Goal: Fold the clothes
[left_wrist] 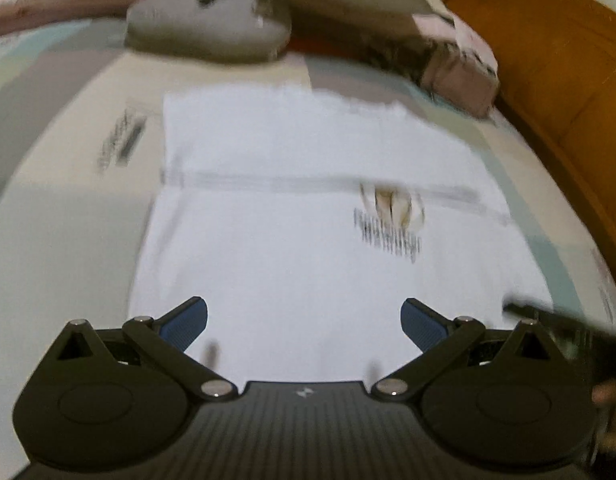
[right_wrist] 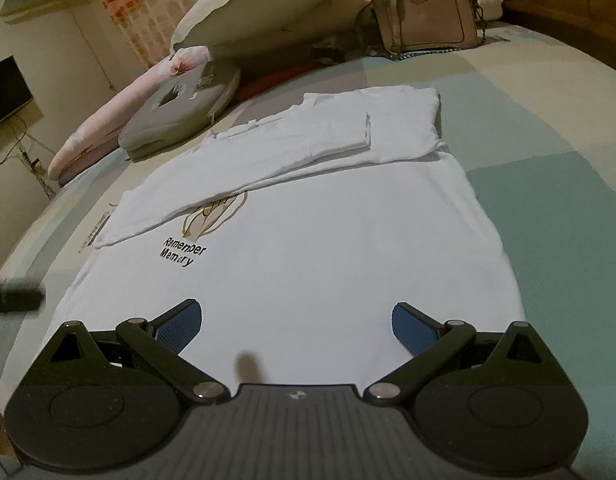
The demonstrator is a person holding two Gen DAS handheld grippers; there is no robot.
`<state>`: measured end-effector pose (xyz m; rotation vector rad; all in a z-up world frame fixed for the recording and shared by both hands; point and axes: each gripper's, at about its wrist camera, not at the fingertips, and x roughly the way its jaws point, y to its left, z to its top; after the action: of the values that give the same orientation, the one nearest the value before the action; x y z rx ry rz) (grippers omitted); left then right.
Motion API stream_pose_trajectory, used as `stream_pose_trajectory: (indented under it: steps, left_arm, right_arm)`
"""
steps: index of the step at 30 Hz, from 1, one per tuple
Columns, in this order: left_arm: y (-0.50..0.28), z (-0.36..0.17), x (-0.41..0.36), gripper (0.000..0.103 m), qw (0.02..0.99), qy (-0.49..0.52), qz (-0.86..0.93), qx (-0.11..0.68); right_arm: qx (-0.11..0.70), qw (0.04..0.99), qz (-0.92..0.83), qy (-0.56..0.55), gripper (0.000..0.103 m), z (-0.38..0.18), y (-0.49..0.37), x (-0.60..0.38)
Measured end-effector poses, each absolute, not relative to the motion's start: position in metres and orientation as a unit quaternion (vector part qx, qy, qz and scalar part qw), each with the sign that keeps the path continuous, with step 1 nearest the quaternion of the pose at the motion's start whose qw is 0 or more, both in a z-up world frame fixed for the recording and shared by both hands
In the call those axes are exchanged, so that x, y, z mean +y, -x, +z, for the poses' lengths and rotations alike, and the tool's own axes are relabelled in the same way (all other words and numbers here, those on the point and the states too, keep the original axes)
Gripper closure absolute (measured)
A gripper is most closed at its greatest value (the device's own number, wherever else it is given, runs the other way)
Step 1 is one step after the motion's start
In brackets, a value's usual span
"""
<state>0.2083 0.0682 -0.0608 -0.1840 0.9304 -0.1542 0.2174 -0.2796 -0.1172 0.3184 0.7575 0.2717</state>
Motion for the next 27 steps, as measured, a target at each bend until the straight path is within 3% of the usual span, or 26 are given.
stream_pose_trajectory:
  steps: [6,13,21,27]
  left_arm:
    - [-0.156,-0.092,0.063,0.001,0.888,0.048,-0.052,0.454]
    - [-0.114,-0.091,0.055,0.001,0.898,-0.003,-0.035,0.439]
    - [-0.107,-0.084,0.0,0.001,0.923,-0.064,-0.062,0.375]
    - [-0.102,-0.101,-0.015,0.001,0.927,-0.056,-0.076,0.362]
  right_arm:
    - [0.363,0.912,0.145,-0.126,0.0,-0.12,-0.215,-0.277]
    - [0.361,0.919,0.148,-0.05,0.0,-0.124,-0.21,-0.262]
    - [0.348,0.927,0.141,0.021,0.0,-0.131,-0.2,-0.247]
    - [0.35,0.927,0.136,0.009,0.0,-0.115,-0.17,-0.258]
